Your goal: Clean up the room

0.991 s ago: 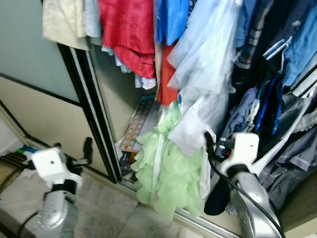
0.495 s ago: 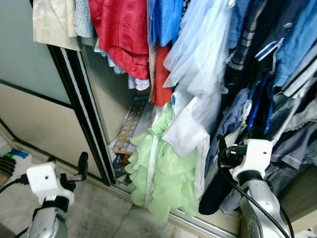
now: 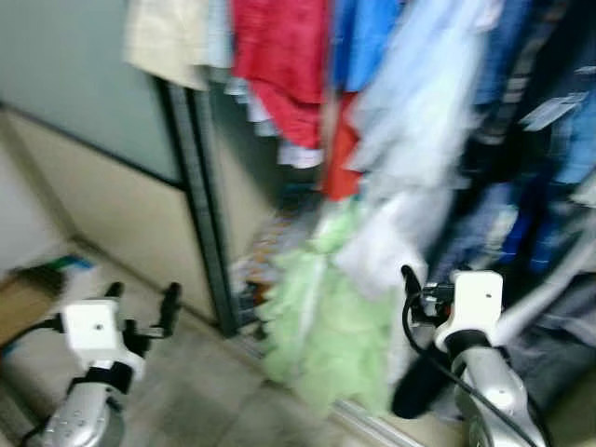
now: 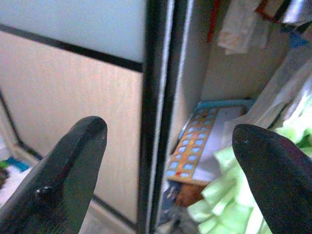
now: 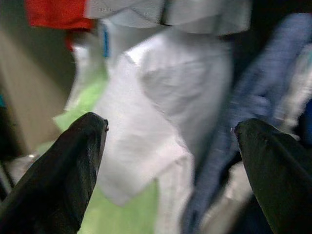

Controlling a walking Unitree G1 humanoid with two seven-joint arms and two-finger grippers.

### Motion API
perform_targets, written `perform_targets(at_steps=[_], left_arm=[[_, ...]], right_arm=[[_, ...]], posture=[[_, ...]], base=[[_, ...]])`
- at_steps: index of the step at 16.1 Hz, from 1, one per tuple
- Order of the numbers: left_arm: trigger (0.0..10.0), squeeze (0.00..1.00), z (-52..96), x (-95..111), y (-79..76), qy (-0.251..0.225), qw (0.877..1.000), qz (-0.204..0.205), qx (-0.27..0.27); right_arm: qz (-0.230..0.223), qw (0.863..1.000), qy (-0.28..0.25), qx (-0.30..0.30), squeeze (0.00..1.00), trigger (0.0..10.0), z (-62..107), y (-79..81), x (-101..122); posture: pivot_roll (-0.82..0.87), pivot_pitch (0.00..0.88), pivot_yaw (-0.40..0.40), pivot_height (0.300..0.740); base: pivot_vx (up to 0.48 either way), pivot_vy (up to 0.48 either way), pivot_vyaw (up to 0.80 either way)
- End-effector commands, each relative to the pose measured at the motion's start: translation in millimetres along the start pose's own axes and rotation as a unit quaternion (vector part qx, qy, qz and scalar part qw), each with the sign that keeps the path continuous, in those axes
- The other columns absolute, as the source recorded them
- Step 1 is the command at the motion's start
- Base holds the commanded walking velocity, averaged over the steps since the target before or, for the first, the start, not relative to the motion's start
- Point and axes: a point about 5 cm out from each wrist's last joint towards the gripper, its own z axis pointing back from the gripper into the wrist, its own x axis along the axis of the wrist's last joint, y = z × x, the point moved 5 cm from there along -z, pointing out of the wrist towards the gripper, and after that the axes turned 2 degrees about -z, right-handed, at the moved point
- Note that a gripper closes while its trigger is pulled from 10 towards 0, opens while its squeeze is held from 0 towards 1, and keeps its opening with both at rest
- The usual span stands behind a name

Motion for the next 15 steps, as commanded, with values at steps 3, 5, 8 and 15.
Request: perform_targets(at_steps=[3, 5, 8, 15], left_arm=[[10.0, 0.0, -6.0, 0.8, -12.3, -0.004, 1.0, 0.006, -0.017], [10.0, 0.0, -5.4, -0.8, -14.0, -0.004, 1.0, 0.01, -0.01], [10.0, 0.0, -15.4, 0.0, -18.9, -0.008, 1.0, 0.015, -0.014], [10.0, 0.0, -29.4, 8.3, -20.3, -0.018, 1.0, -0.015, 0.002]], right_arm=[[-0.011, 1.0, -0.015, -0.009, 0.0, 10.0, -0.9, -0.4, 6.2], [-0.014, 1.0, -0.018, -0.001, 0.0, 10.0, -4.6, 5.4, 6.9], [-0.02, 0.999, -0.029, -0.013, 0.0, 10.0, -12.2, 6.2, 8.6], [-0.016, 0.999, -0.041, 0.002, 0.0, 10.0, -20.4, 18.4, 12.8]], posture=[[-0.02, 0.018, -0.021, 0.74], [-0.02, 0.018, -0.013, 0.74], [-0.01, 0.001, 0.013, 0.74], [-0.01, 0.045, 0.03, 0.74]], base=[[0.0, 0.0, 0.8], [0.0, 0.0, 0.79], [0.0, 0.0, 0.79], [0.0, 0.0, 0.45]])
